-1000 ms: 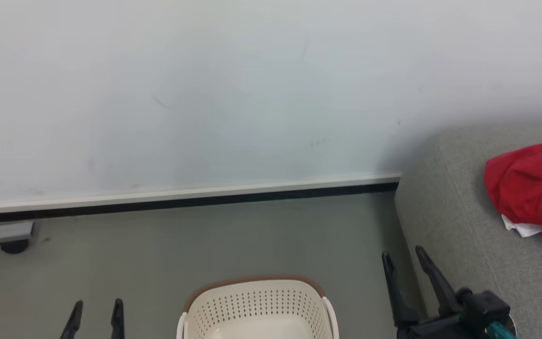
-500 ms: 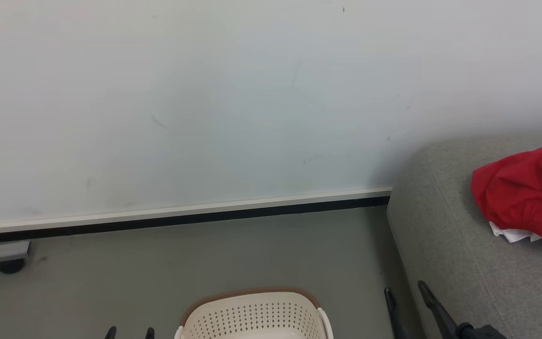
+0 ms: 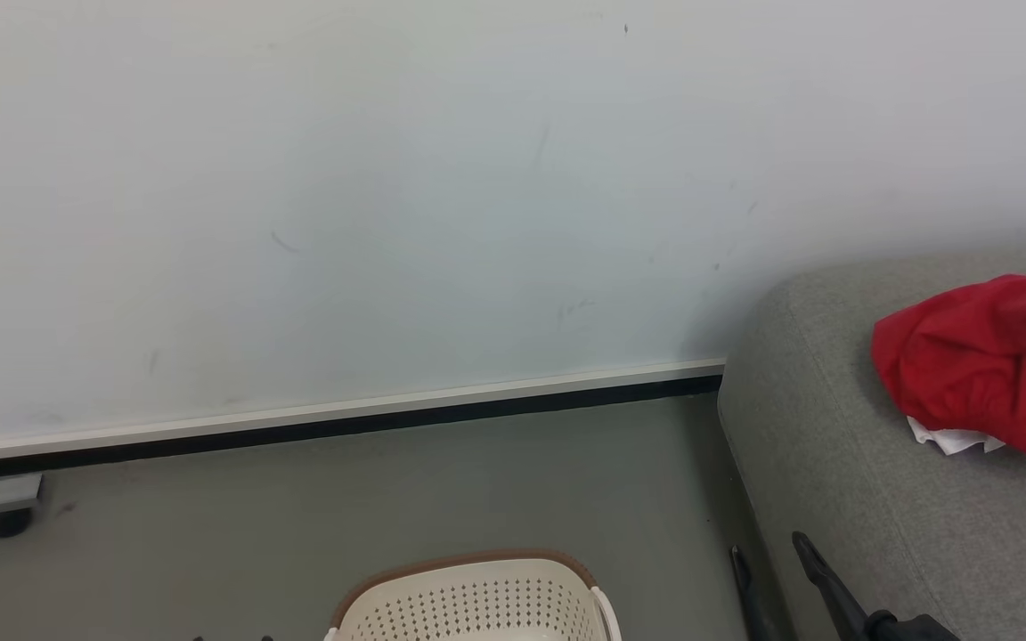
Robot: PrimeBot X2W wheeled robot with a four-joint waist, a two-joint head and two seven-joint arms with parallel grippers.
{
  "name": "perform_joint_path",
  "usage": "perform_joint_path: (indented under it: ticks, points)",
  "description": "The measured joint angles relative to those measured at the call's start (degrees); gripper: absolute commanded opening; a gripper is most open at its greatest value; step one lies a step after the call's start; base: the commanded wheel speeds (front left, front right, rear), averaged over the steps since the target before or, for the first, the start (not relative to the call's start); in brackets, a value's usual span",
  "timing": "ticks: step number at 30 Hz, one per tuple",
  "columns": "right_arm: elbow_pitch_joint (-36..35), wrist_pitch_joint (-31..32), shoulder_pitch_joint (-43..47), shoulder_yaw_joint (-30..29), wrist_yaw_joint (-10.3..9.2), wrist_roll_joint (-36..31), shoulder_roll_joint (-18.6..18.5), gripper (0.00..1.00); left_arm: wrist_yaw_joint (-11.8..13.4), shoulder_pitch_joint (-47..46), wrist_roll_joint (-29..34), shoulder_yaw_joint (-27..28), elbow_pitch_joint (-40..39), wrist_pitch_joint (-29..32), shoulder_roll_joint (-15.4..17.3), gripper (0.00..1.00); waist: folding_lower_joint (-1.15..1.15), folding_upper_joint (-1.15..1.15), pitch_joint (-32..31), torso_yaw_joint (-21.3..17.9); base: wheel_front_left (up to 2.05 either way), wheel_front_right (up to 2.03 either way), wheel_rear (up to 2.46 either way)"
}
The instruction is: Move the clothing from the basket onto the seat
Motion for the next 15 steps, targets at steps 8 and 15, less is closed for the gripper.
perform_joint_path:
  ticks: [8,15]
  points:
    - [-0.25,0.00,0.01,-0.03,0.00,-0.27,-0.03,1.00,-1.23,0.07,0.14,1.00,0.02,0.00,-0.80,1.00,0.00,0.00,0.17,-0.32,0.00,0.00,0.00]
    - [0.42,0.00,0.24,-0.03,0.00,-0.22,0.04,0.00,-1.75,0.20,0.03,1.15,0.81,0.15,-1.16,0.00,0.00,0.00,0.25,-0.55,0.00,0.00,0.00]
